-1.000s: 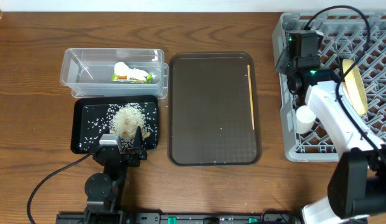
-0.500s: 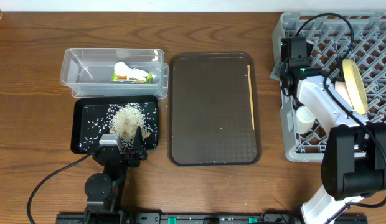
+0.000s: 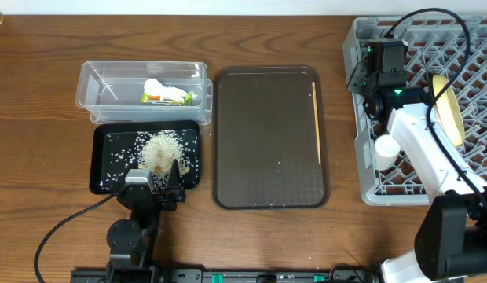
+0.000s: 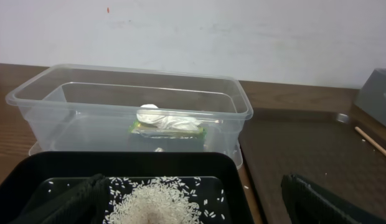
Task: Sort waste into correct bins and load items into the dishwasher rack
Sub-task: 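Lower the chopstick into the rack slots and release it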
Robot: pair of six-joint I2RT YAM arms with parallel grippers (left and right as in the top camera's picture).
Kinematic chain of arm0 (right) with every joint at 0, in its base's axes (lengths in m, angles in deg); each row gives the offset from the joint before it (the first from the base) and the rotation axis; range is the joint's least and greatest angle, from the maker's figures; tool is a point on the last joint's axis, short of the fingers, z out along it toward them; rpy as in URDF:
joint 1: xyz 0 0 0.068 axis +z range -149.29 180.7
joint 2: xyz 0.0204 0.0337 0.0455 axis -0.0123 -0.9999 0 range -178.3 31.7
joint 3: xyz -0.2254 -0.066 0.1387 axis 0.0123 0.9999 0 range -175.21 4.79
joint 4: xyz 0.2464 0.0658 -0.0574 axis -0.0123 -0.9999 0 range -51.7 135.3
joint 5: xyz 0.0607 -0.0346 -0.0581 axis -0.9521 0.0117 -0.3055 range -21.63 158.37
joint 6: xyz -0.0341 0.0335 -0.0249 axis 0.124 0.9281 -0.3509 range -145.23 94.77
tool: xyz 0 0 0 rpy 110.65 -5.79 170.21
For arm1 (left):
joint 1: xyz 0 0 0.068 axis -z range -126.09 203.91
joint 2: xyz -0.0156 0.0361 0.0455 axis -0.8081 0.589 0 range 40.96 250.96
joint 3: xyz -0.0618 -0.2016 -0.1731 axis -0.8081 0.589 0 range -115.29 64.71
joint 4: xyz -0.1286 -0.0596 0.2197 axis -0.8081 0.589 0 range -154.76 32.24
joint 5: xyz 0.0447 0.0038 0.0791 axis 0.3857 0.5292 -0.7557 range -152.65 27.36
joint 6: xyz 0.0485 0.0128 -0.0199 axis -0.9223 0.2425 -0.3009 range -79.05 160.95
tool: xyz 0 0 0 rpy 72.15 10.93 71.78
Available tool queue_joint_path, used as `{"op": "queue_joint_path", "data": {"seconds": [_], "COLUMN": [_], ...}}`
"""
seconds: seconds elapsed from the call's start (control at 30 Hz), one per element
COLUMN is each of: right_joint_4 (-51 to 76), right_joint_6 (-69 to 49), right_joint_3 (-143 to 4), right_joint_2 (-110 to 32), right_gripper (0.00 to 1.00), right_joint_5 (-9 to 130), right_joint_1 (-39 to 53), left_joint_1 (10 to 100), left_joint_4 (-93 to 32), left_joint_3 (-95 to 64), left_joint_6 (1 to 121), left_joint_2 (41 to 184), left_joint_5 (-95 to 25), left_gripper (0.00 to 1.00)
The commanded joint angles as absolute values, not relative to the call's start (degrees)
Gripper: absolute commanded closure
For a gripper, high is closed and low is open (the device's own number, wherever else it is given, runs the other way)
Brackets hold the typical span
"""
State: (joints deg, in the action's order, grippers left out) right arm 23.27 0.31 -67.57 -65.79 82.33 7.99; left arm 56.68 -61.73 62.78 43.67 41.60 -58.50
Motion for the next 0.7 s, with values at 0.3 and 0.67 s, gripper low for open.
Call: {"op": "queue_joint_path", "data": {"seconds": [0.3, 0.67], "right_joint_4": [24.7, 15.2], "right_joint_6": [0.9, 0.9], "right_joint_3": [-67.8, -67.8], "right_joint_2": [-70.7, -69.7], "right_gripper": [0.96, 0.99], "right_joint_5": [83.6, 86.2], "right_joint_1": [7.3, 6.9], "left_joint_1": [56.4, 56.4], "left_joint_4": [-61.0, -61.0], "left_joint_3": [64.3, 64.3], "left_joint_6": [43.1, 43.1], "left_joint_2": [41.6, 41.6], "left_joint_5": [-58.1, -58.1], "left_gripper": [0.09, 0.10]}}
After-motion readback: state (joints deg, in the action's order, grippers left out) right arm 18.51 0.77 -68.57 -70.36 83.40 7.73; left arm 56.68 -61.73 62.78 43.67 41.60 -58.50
